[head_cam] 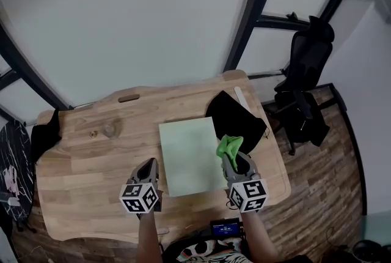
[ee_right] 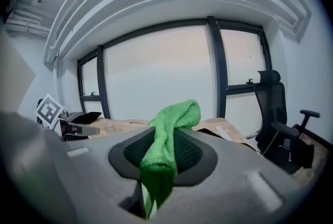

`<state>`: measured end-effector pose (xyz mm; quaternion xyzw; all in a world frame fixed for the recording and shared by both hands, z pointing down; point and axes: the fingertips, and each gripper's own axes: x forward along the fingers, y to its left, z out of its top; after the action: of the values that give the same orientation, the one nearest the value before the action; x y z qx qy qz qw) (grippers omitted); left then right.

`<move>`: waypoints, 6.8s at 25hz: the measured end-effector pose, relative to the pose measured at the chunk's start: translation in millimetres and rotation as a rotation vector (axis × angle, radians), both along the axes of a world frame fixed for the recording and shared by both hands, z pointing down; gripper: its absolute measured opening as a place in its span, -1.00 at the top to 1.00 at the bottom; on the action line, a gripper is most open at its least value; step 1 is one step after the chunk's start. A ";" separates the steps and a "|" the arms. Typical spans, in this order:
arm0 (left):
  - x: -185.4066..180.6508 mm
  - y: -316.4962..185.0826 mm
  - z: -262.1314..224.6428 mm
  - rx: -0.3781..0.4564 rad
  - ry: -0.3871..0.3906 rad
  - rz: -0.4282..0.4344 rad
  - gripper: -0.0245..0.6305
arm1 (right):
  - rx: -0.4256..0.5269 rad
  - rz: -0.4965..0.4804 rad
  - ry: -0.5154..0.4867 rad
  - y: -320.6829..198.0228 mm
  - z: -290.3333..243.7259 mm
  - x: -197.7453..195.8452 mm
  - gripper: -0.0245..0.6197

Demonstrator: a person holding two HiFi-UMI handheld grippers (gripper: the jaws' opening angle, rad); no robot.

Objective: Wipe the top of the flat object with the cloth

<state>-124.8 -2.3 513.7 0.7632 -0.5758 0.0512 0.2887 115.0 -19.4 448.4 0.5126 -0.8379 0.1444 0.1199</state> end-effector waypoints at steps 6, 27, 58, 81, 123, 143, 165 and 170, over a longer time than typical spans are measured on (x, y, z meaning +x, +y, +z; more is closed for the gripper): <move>-9.0 -10.4 -2.6 -0.001 0.047 -0.022 0.91 | -0.020 -0.034 0.002 -13.4 12.3 -10.8 0.65; 1.3 -44.2 59.1 -0.141 0.079 0.055 0.90 | -0.065 -0.096 -0.002 -76.2 60.1 -26.9 0.65; 16.6 -49.9 113.8 -0.274 0.142 0.049 0.55 | -0.209 -0.183 0.226 -139.8 150.6 -40.6 0.65; 19.3 -51.6 117.0 -0.299 0.207 0.038 0.65 | -0.408 -0.193 0.234 -147.3 162.2 -46.1 0.65; 18.6 -49.9 117.2 -0.306 0.267 0.051 0.65 | -0.414 -0.373 0.325 -140.1 163.9 -122.1 0.65; 18.7 -49.7 116.9 -0.315 0.272 0.035 0.64 | -0.395 -0.466 0.321 -133.7 162.9 -168.3 0.65; 18.7 -50.0 117.1 -0.318 0.309 0.035 0.64 | -0.361 -0.590 0.309 -127.2 159.3 -213.6 0.65; 17.9 -49.5 117.7 -0.320 0.315 0.038 0.64 | -0.362 -0.597 0.297 -124.7 157.7 -221.7 0.65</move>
<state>-106.9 -51.8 631.3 0.7168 -0.4938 0.0273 0.4915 -106.7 -144.1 606.1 0.2316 -0.8848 0.1727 0.3655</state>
